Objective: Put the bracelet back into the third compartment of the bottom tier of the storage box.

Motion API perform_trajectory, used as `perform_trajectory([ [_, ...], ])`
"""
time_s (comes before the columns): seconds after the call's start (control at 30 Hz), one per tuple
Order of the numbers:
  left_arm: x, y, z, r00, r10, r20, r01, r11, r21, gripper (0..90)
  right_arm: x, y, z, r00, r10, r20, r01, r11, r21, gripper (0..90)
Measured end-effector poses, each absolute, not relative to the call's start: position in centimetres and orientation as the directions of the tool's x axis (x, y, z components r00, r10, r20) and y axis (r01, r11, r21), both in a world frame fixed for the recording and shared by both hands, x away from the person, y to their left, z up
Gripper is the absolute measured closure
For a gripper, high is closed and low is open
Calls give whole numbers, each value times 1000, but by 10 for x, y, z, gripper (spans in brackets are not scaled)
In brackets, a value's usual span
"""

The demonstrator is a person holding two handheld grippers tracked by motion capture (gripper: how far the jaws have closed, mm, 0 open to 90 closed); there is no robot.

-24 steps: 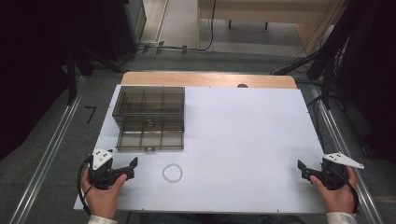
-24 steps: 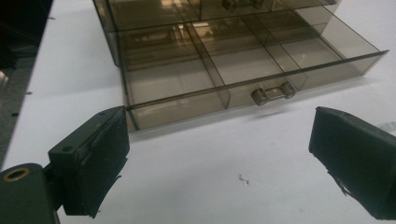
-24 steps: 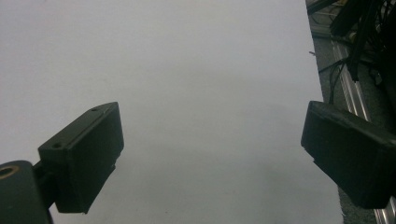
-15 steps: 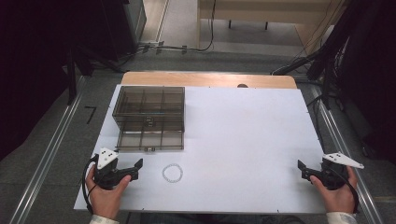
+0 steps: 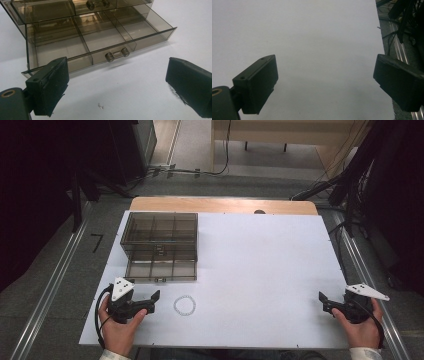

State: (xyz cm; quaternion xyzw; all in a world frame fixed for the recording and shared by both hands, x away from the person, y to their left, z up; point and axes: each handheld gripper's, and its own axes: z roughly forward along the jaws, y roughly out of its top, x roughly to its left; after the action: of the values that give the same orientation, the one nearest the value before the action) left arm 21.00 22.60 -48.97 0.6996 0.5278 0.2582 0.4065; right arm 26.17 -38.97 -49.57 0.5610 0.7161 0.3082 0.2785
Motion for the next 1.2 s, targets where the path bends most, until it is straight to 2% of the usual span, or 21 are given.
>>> perform_trajectory([
  [1.2,215,209,-493,382,923,-53,546,-179,819,65,260,-389,-494,-215,975,-53,623,179,761,46],
])
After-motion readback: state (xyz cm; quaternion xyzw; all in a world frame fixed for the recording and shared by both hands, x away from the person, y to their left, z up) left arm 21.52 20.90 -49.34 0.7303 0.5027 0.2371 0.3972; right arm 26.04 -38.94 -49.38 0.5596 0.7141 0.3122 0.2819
